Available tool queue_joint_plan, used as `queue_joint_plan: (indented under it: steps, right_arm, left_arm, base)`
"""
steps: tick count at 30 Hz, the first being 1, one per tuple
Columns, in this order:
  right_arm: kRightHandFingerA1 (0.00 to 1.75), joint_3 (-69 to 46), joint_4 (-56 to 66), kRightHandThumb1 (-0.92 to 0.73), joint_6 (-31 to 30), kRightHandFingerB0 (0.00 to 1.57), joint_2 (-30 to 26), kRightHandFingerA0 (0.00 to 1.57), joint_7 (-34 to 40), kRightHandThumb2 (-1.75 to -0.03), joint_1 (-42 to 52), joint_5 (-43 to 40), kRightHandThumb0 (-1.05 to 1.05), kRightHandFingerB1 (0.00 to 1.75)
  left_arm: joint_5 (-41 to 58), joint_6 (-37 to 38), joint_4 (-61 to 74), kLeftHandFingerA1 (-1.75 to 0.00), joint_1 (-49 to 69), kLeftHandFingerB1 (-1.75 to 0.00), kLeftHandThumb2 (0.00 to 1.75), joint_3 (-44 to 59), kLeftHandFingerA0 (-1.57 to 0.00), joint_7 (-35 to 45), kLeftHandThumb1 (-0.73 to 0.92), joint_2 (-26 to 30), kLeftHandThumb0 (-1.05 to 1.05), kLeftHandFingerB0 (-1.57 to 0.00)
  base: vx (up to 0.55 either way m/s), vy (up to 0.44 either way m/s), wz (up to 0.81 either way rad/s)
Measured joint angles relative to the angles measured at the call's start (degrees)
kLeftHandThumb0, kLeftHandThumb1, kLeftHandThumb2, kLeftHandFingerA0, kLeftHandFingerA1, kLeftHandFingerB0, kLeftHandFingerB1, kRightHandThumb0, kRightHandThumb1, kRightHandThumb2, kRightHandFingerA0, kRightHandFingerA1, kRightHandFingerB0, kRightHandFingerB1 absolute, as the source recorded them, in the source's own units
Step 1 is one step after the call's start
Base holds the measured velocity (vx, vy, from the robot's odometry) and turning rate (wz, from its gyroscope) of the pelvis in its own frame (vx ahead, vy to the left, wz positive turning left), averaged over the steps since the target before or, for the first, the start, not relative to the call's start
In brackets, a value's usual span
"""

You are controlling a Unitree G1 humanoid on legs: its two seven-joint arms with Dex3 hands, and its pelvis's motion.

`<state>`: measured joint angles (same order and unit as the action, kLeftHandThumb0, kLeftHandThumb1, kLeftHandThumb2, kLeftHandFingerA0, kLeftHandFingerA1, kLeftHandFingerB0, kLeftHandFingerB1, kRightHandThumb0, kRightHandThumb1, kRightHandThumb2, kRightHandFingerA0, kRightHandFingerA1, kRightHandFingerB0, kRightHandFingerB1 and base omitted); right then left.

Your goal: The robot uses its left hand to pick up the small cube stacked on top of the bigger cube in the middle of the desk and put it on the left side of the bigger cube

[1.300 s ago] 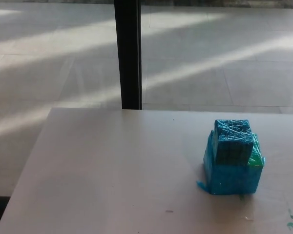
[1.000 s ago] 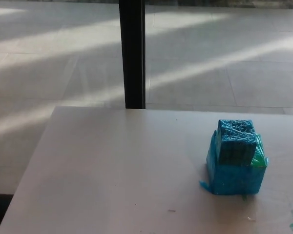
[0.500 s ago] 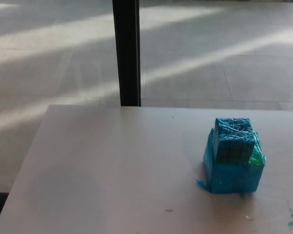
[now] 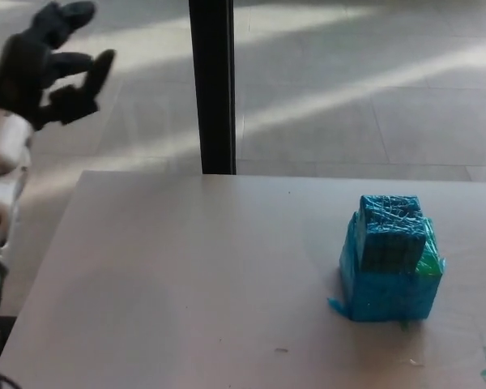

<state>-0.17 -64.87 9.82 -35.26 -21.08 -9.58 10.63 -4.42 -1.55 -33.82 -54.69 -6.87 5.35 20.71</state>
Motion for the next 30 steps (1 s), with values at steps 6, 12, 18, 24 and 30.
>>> queue_joint_plan:
  steps: [6,12,18,24,30]
  right_arm:
    - [0.88,0.21,-0.34,-0.25,0.63,0.68,-0.02,0.68,-0.33,-0.92,-0.31,0.10,-0.54,0.76]
    - [0.89,0.20,-1.17,-0.25,1.07,0.68,-0.05,0.67,-1.11,-0.91,-1.05,0.08,-0.50,0.76]
    - [0.87,0.14,-1.56,-0.25,1.43,0.68,-0.59,0.63,-1.93,-0.91,-1.44,0.05,-0.52,0.75]
    - [0.90,0.39,-1.84,-0.26,1.40,0.70,-0.71,0.69,-2.15,-0.91,-1.73,0.17,-0.55,0.75]
    - [0.96,1.15,-1.88,-0.31,1.39,0.74,-0.97,0.58,-2.15,-0.75,-2.00,0.30,-0.50,0.66]
  left_arm:
    - [-3.84,1.05,-1.18,-0.49,-7.09,-0.32,0.69,-10.94,-0.23,2.31,0.92,-5.84,-0.87,-0.22]
    - [-8.50,3.53,-4.05,-0.45,-13.42,-0.31,0.67,-21.87,-0.22,5.76,0.88,-12.23,-0.88,-0.24]
    - [-12.49,5.25,-7.06,-0.47,-18.22,-0.35,0.67,-26.60,-0.20,8.18,0.88,-17.40,-0.92,-0.29]
    - [-15.10,5.27,-7.86,-0.52,-19.13,-0.39,0.68,-28.14,-0.14,8.99,0.89,-22.06,-0.99,-0.24]
    - [-18.07,3.64,-7.63,-0.19,-19.59,-0.22,1.11,-30.45,0.00,11.85,0.57,-23.92,-1.05,-0.06]
  base:
    - [0.00,0.000,0.00]
    - [0.00,0.000,0.00]
    - [0.00,0.000,0.00]
    - [0.00,0.000,0.00]
    - [0.00,0.000,0.00]
